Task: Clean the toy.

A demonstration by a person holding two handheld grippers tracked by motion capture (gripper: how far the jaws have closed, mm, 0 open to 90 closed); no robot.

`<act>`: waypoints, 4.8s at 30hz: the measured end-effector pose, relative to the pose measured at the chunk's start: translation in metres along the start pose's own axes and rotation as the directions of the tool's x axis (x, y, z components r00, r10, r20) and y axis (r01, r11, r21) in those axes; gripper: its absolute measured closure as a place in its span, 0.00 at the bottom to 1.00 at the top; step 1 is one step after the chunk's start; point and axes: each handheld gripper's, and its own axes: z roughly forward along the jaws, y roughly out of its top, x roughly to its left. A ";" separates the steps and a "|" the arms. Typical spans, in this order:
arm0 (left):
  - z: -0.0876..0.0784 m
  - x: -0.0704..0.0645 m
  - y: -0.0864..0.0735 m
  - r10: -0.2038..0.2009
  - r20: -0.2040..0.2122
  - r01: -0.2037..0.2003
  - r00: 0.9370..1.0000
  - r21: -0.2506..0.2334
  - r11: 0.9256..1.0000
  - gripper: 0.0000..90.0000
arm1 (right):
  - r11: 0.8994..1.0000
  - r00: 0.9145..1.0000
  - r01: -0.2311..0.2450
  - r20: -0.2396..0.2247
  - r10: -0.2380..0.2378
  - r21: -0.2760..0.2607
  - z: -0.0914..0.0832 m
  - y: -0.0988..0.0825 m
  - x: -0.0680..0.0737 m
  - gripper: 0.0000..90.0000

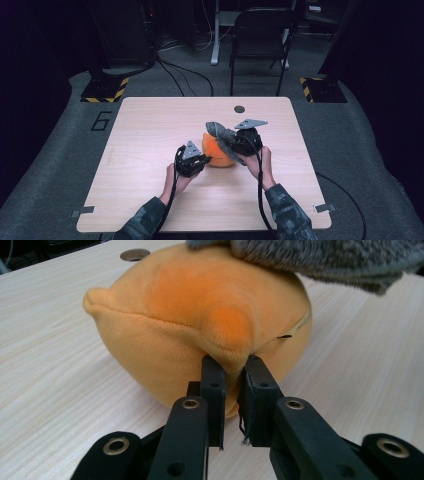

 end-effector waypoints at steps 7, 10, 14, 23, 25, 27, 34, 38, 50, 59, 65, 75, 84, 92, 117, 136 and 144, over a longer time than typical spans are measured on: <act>-0.006 -0.005 0.005 -0.027 0.034 0.028 0.999 -0.035 0.999 0.92 | 1.000 0.996 0.004 -0.092 -0.005 -0.010 -0.001 0.006 0.023 0.85; -0.004 -0.007 0.004 -0.013 0.037 0.013 0.999 -0.022 1.000 0.92 | 0.999 0.996 0.028 -0.079 -0.027 0.017 0.009 0.002 0.023 0.85; -0.002 -0.005 0.002 -0.014 0.048 0.014 0.999 -0.011 1.000 0.92 | 0.997 0.997 0.071 -0.033 -0.070 0.040 0.016 -0.003 0.023 0.85; -0.001 -0.004 0.001 -0.024 0.069 0.025 0.997 -0.015 1.000 0.92 | 0.986 0.989 0.148 0.016 -0.149 0.079 0.015 -0.005 0.020 0.84; -0.001 -0.004 0.001 -0.024 0.081 0.026 0.996 -0.013 1.000 0.92 | 0.988 0.990 0.133 0.025 -0.135 0.080 0.014 -0.006 0.018 0.84; -0.001 -0.003 0.000 -0.027 0.081 0.029 0.996 -0.021 0.999 0.92 | 0.988 0.991 0.128 0.028 -0.131 0.082 0.013 -0.007 0.013 0.84; -0.001 -0.002 0.000 -0.026 0.091 0.028 0.996 -0.025 0.999 0.92 | 0.991 0.992 0.094 0.075 -0.101 0.092 0.011 -0.013 -0.005 0.84; -0.001 -0.002 0.001 -0.001 0.091 0.003 0.996 -0.018 1.000 0.92 | 0.994 0.995 0.060 0.074 -0.067 0.093 0.010 -0.015 -0.013 0.84; -0.001 -0.001 0.001 0.001 0.092 0.001 0.996 -0.020 1.000 0.92 | 0.990 0.989 0.014 0.144 -0.034 0.142 0.015 -0.028 -0.040 0.83; 0.000 0.001 0.001 0.000 0.107 0.002 0.994 -0.013 1.000 0.92 | 0.980 0.986 -0.049 0.164 0.017 0.191 0.020 -0.037 -0.053 0.83; 0.000 0.000 0.003 0.006 0.110 -0.005 0.994 -0.010 1.000 0.92 | 0.963 0.981 -0.079 0.193 0.029 0.256 0.030 -0.051 -0.068 0.83; 0.000 -0.001 0.006 0.022 0.115 -0.020 0.993 -0.017 1.000 0.92 | 0.959 0.973 -0.111 0.223 0.051 0.261 0.020 -0.053 -0.078 0.84; 0.005 -0.007 0.010 0.035 0.122 -0.031 0.992 -0.031 0.999 0.92 | 0.995 0.994 -0.091 0.069 0.088 0.037 -0.023 -0.013 -0.044 0.84; 0.005 -0.008 0.009 0.027 0.123 -0.023 0.992 -0.035 0.999 0.92 | 0.999 0.999 -0.039 -0.030 0.039 -0.023 -0.013 0.006 -0.003 0.84; 0.004 -0.006 0.006 0.043 0.067 -0.041 0.997 -0.032 0.999 0.95 | 0.999 0.993 0.019 0.112 -0.023 0.039 0.006 -0.017 -0.018 0.83; 0.003 0.002 0.004 0.011 0.076 -0.008 0.997 -0.042 0.999 0.95 | 0.958 0.973 -0.143 0.214 0.090 0.248 0.036 -0.067 -0.077 0.82; 0.002 0.004 0.004 0.006 0.069 -0.002 0.998 -0.051 0.999 0.95 | 0.961 0.964 -0.137 0.257 0.073 0.239 0.032 -0.063 -0.076 0.84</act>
